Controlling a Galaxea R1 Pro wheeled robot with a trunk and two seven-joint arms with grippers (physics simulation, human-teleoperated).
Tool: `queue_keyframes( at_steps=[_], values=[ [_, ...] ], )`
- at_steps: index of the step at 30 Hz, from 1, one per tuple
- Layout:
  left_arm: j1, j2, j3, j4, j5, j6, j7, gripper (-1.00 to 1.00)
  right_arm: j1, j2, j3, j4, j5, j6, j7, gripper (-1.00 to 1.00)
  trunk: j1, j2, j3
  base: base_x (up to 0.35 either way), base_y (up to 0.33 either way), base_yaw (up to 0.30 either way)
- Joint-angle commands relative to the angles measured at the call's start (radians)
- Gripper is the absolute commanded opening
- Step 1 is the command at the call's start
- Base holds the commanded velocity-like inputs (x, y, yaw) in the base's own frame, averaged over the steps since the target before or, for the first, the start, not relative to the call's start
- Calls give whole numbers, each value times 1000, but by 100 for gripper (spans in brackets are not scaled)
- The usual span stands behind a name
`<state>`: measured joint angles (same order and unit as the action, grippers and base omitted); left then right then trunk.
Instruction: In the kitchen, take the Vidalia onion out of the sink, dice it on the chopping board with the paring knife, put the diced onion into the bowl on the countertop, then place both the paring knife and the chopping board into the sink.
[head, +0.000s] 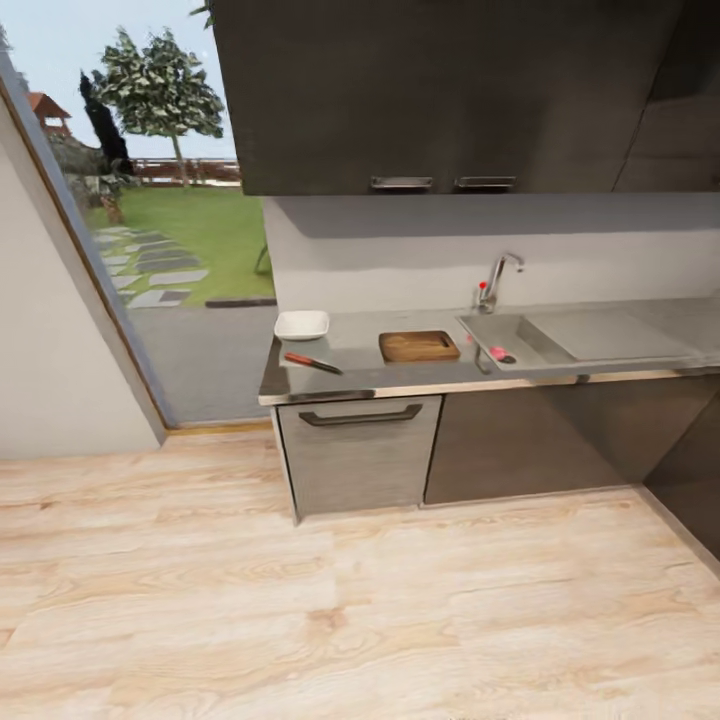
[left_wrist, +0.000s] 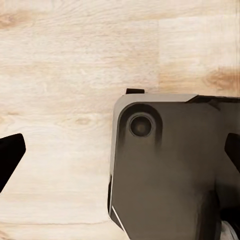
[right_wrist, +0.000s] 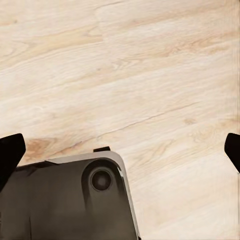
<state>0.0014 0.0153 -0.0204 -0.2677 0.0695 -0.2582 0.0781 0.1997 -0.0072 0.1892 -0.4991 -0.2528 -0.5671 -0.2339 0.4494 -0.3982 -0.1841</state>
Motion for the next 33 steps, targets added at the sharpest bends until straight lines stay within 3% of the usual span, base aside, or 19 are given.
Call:
queue_keyframes(
  at_steps=[1, 10, 33],
  values=[
    [0, 0, -3, -1, 7, -3, 2, 100, 0, -1, 8, -1, -7, -2, -7, 100, 1, -2, -1, 0, -316, -202],
    [0, 0, -3, 0, 7, -3, 2, 100, 0, -1, 9, -1, -7, -2, -7, 100, 1, -2, 3, 0, -319, -134],
    [0, 0, -3, 0, 7, -3, 2, 100, 0, 1, 10, -1, -5, -2, -8, 100, 1, -2, 3, 0, -320, -4]
  ],
)
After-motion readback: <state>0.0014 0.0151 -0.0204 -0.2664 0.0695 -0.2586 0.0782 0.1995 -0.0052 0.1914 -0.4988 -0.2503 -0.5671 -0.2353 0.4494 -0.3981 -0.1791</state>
